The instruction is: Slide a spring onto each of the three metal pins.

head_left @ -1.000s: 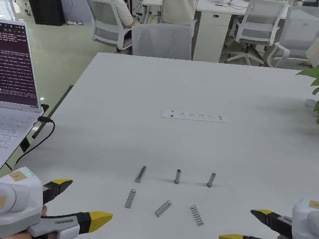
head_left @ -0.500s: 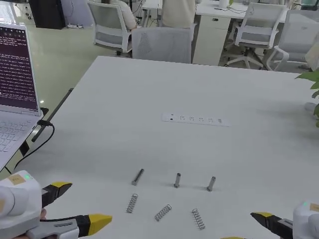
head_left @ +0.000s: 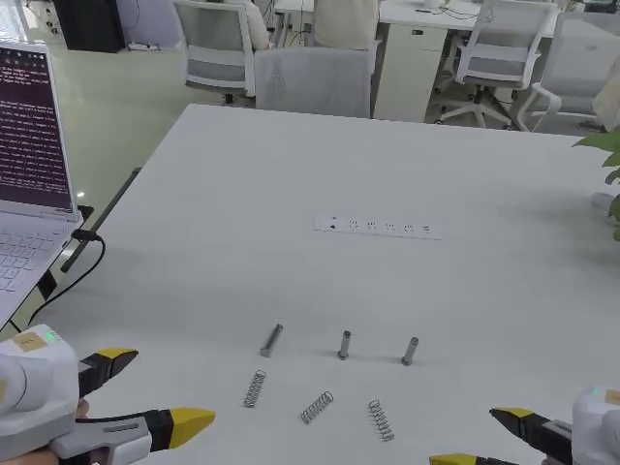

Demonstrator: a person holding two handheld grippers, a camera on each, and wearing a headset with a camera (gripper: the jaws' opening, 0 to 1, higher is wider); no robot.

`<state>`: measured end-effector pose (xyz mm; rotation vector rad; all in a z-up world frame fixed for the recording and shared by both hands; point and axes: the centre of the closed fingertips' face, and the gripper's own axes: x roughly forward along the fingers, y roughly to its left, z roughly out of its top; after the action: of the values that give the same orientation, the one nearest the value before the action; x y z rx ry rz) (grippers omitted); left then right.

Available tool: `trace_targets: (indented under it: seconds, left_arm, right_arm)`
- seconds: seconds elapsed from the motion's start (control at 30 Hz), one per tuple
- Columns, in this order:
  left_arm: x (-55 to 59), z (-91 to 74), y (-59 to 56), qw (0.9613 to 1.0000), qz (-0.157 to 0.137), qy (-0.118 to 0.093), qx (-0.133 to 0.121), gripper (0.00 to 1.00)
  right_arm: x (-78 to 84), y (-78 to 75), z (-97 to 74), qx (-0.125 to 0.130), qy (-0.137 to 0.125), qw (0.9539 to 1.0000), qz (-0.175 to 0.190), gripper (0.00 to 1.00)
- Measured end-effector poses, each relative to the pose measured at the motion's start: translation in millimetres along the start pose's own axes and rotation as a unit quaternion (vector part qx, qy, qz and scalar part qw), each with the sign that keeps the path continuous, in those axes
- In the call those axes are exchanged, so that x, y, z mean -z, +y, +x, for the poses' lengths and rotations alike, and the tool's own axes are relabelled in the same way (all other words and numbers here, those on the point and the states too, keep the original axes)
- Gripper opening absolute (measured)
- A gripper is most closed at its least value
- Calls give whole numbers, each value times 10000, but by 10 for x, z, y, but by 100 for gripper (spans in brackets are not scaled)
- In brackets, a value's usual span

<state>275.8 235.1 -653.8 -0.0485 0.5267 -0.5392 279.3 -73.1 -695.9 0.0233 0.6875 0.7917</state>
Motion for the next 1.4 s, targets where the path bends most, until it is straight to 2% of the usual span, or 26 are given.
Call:
trace_targets:
  seconds: [0.57, 0.83, 1.4]
  left_arm:
    - [-24, 92, 45, 10000, -28, 27, 15, 78]
    - [-8, 185, 49, 9999, 33, 103, 73, 77]
    - [-98, 432, 93, 9997, 78, 128, 199, 76]
  right_arm:
    - [14, 0, 25, -23, 14, 10000, 37, 74]
    - [8, 0, 28, -21, 19, 10000, 40, 74]
    - [9, -26, 1, -20, 4, 10000, 36, 74]
